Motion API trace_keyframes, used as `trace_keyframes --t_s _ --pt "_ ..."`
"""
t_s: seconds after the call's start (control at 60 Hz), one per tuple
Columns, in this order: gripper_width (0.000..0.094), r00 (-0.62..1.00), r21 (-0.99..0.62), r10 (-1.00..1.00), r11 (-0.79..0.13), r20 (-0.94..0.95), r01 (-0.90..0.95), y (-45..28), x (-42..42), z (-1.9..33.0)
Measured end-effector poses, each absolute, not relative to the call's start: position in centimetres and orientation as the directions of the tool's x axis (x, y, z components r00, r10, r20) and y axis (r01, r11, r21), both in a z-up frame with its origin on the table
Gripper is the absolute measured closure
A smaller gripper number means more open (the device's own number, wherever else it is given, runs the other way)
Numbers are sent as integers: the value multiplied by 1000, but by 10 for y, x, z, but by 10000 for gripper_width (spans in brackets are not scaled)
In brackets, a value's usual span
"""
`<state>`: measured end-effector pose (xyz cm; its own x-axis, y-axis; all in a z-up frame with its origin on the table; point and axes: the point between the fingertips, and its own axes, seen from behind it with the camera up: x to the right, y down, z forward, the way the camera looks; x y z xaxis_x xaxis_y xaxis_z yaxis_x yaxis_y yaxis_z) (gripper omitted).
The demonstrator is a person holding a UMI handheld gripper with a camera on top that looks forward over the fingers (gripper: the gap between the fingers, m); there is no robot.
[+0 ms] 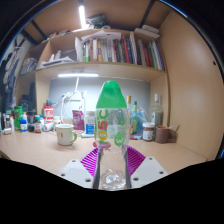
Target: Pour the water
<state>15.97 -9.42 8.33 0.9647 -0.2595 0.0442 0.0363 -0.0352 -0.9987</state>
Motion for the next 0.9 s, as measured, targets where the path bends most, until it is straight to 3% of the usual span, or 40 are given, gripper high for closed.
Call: trace_keyframes --t_s 0.117,0.267,0.383,0.5,0.717,0.9 --pt "571 963 -992 -241 -19 124 123 -80 160 108" --pt "570 840 -874 -268 -13 472 487 -31 176 188" --pt "570 550 -590 -273 -87 789 803 30 182 237" --pt "571 155 -187 -191 -163 969 969 88 166 244" --pt "573 -476 467 -65 -124 877 876 148 117 225" --pt "571 -737 733 -74 -74 672 676 167 88 217"
